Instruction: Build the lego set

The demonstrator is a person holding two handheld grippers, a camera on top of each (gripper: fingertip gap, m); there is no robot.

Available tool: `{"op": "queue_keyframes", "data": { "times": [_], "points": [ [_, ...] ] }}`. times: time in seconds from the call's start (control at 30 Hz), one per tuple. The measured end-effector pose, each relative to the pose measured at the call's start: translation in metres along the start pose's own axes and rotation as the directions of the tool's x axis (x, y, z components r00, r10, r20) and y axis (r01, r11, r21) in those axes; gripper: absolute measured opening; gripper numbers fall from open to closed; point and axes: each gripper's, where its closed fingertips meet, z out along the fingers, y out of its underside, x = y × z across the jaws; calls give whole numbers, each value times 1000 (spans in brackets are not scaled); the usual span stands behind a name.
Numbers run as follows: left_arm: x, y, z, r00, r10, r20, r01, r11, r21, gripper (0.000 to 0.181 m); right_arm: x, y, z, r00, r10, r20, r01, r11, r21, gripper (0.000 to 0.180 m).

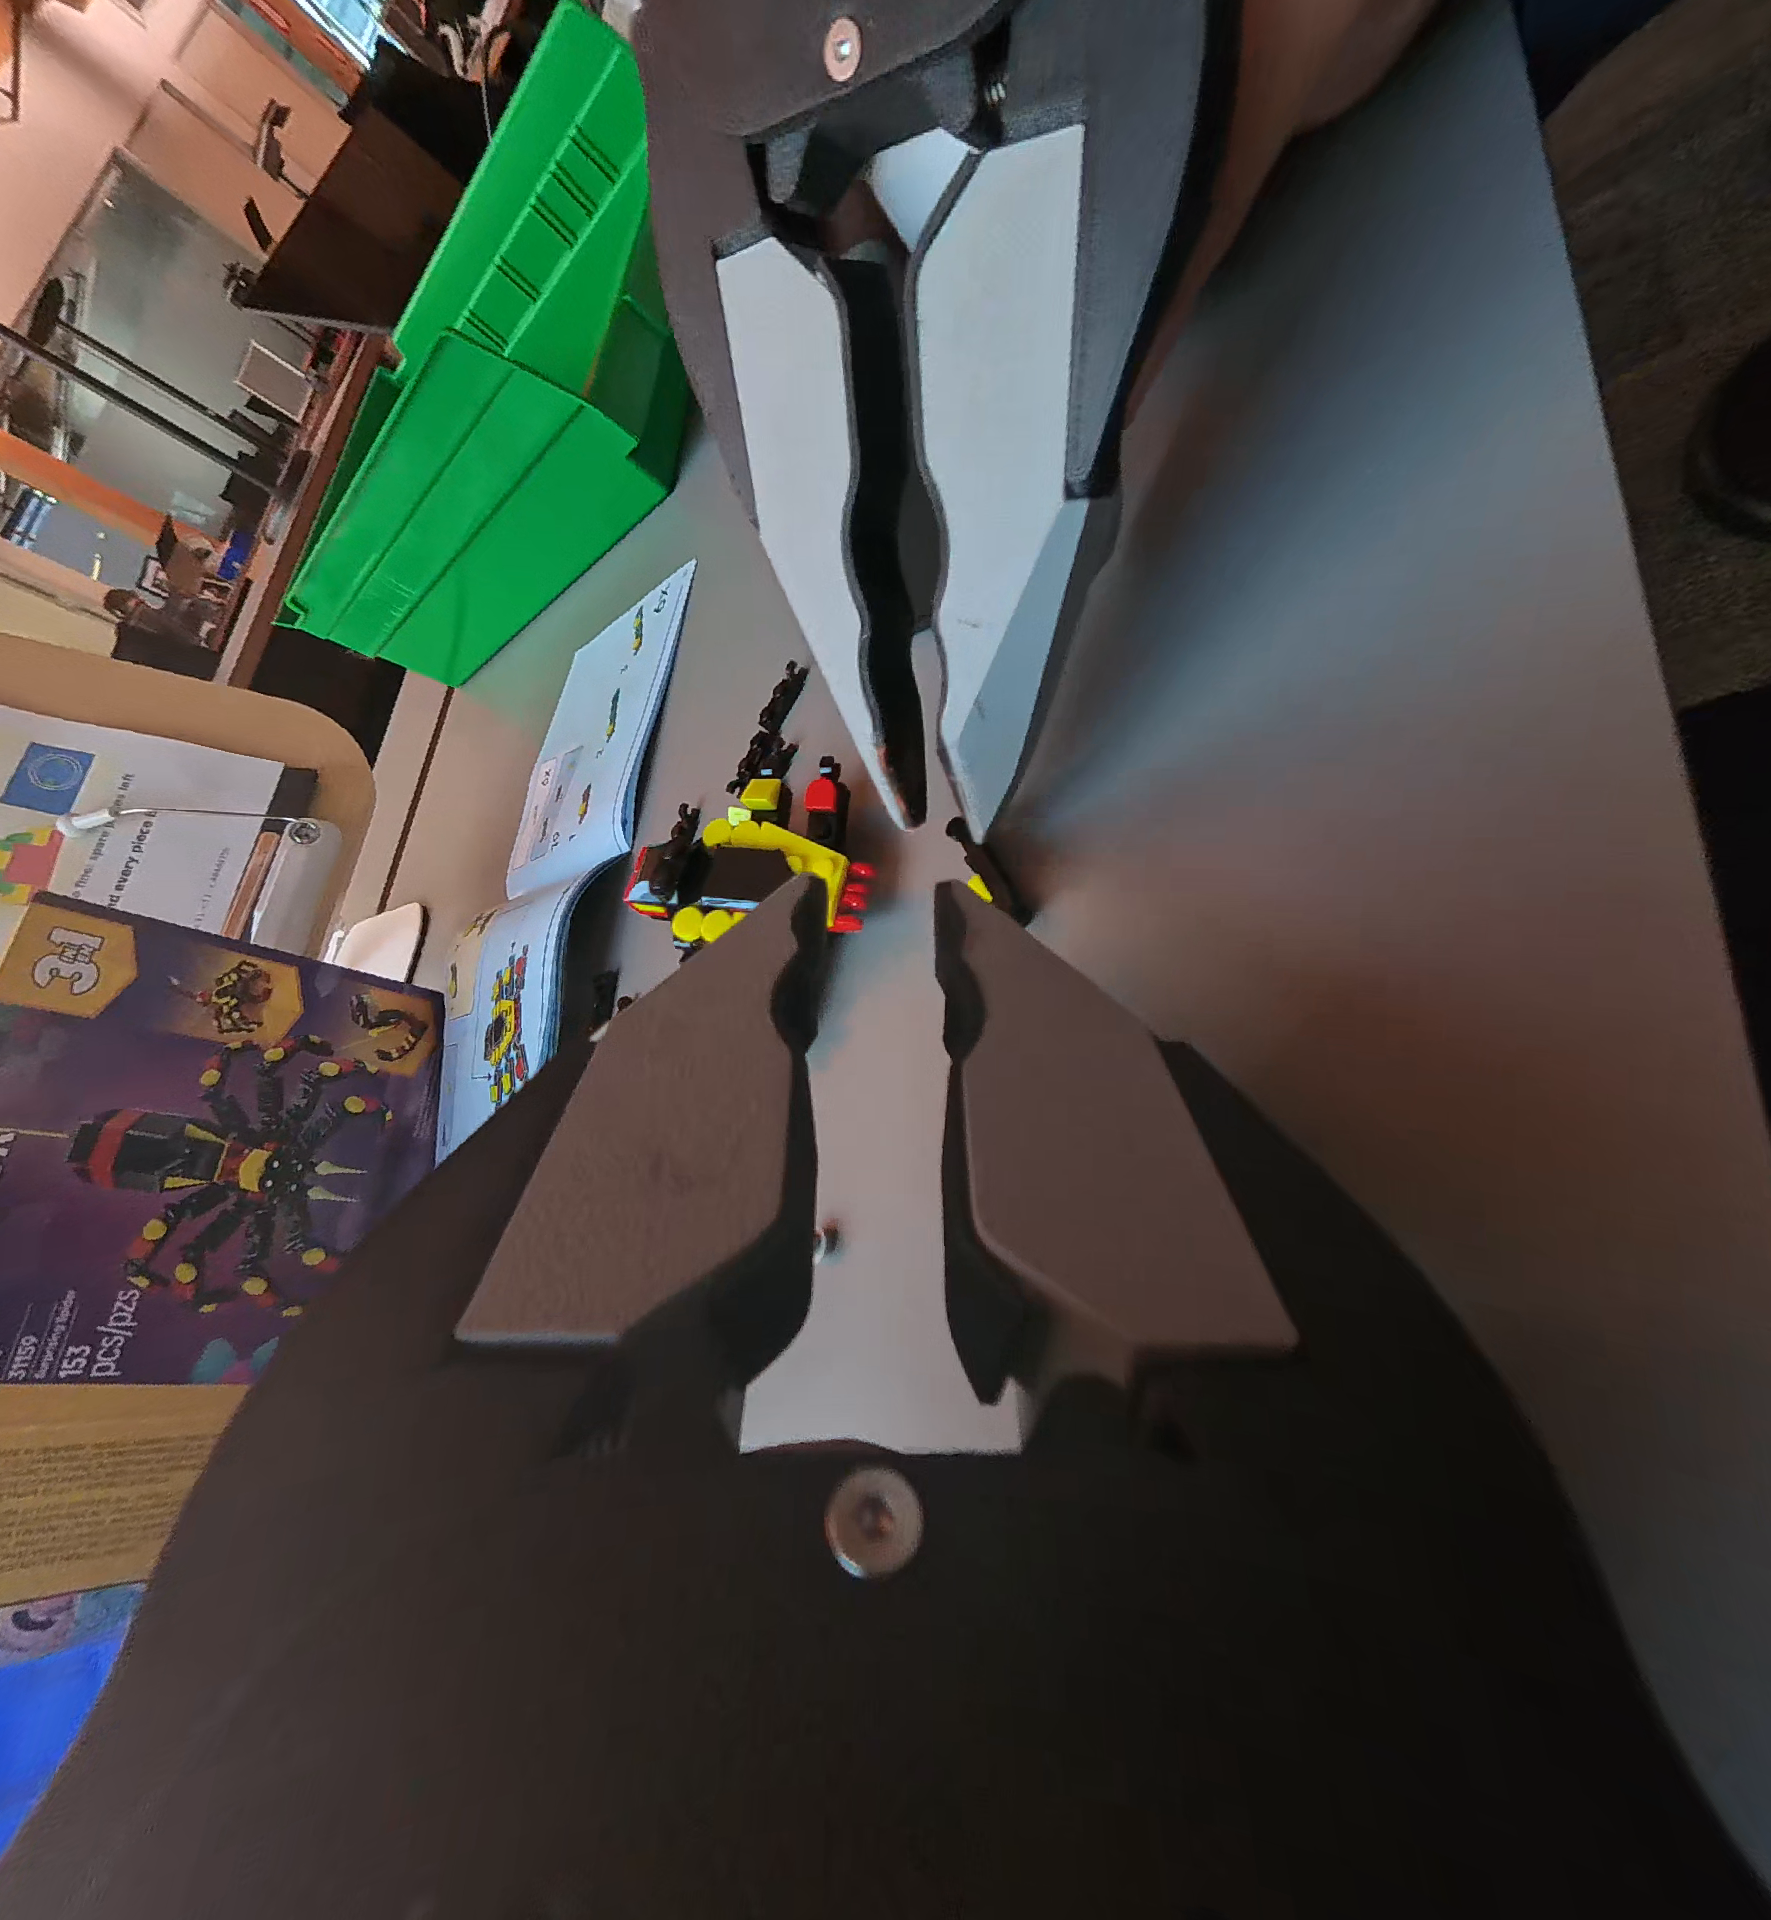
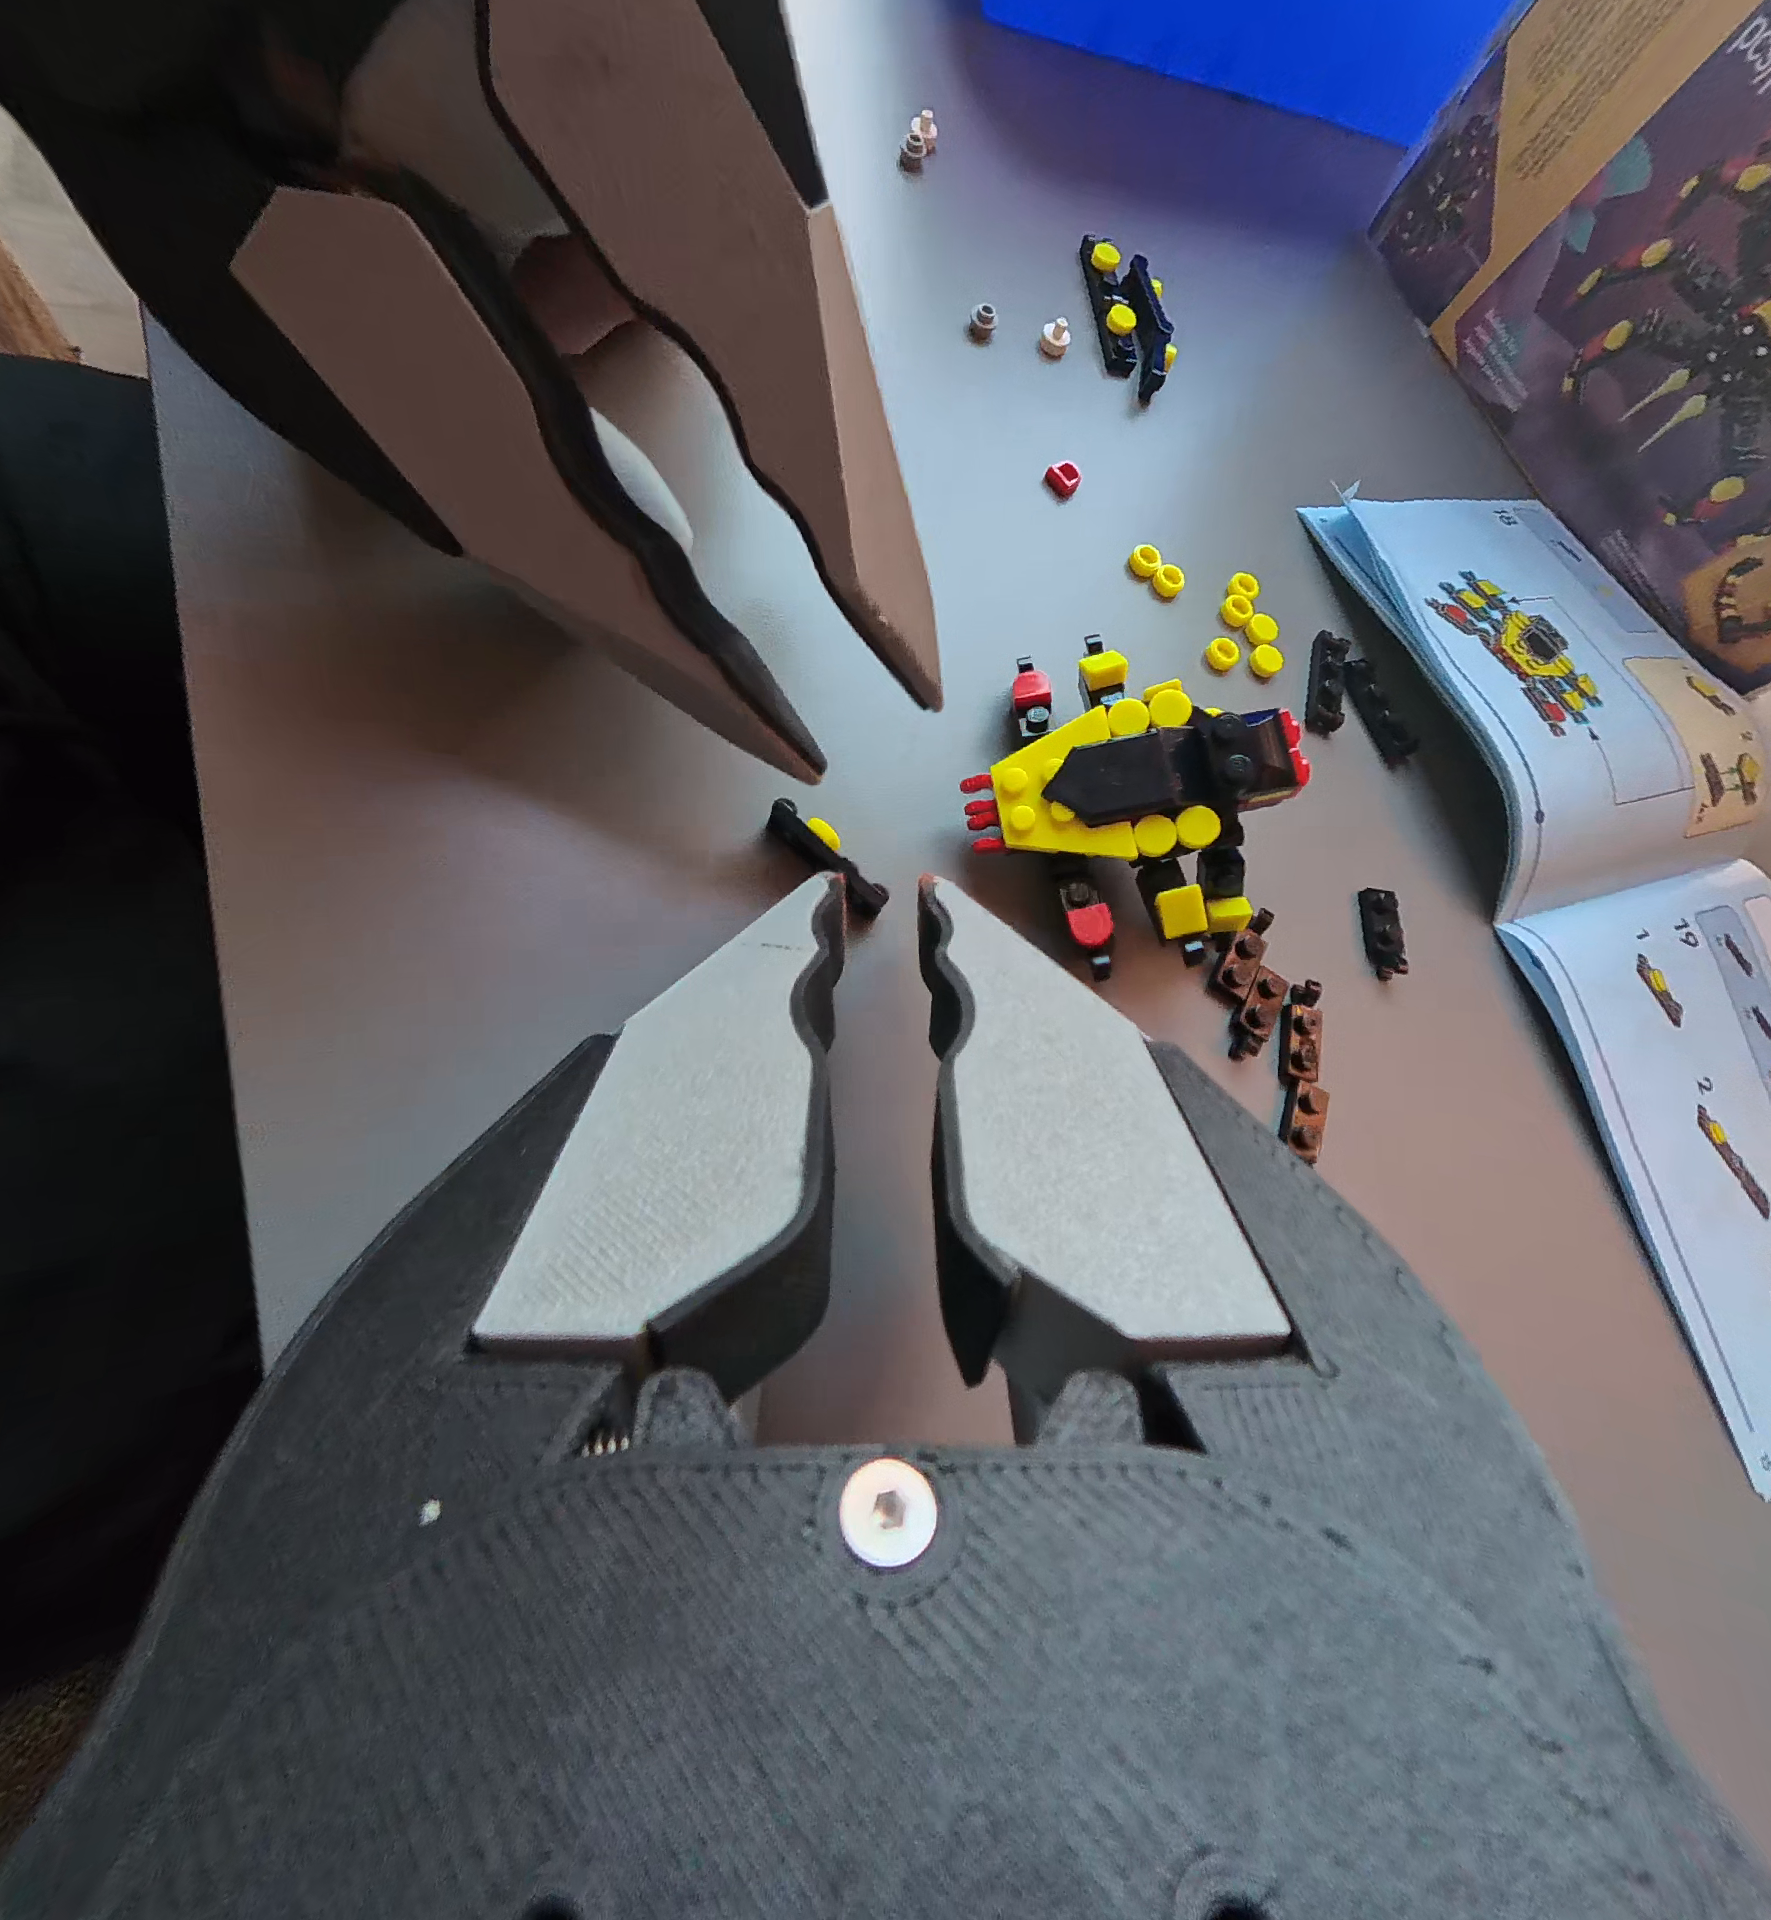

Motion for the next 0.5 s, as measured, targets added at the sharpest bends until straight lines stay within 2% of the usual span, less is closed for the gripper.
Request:
{"op": "queue_keyframes", "data": {
  "times": [0.1, 0.23, 0.37, 0.5],
  "points": [
    [4, 3, 2, 1000, 31, -7, -31, 999, -23, 8, -2, 2, 5, 1000, -24, 10, 24, 999, -25, 7],
    [11, 7, 7, 993, 122, 4, -121, 991, -63, 0, -3, 1, 5, 994, -102, -44, 101, 994, -31, 1],
    [10, 8, 7, 993, 116, 12, -114, 991, -71, 0, -3, 1, 5, 978, -179, -110, 175, 984, -43, 1],
    [6, 6, 5, 997, 78, 24, -76, 996, -53, 11, 0, 1, 5, 967, -207, -150, 201, 978, -58, 1]
  ]
}}
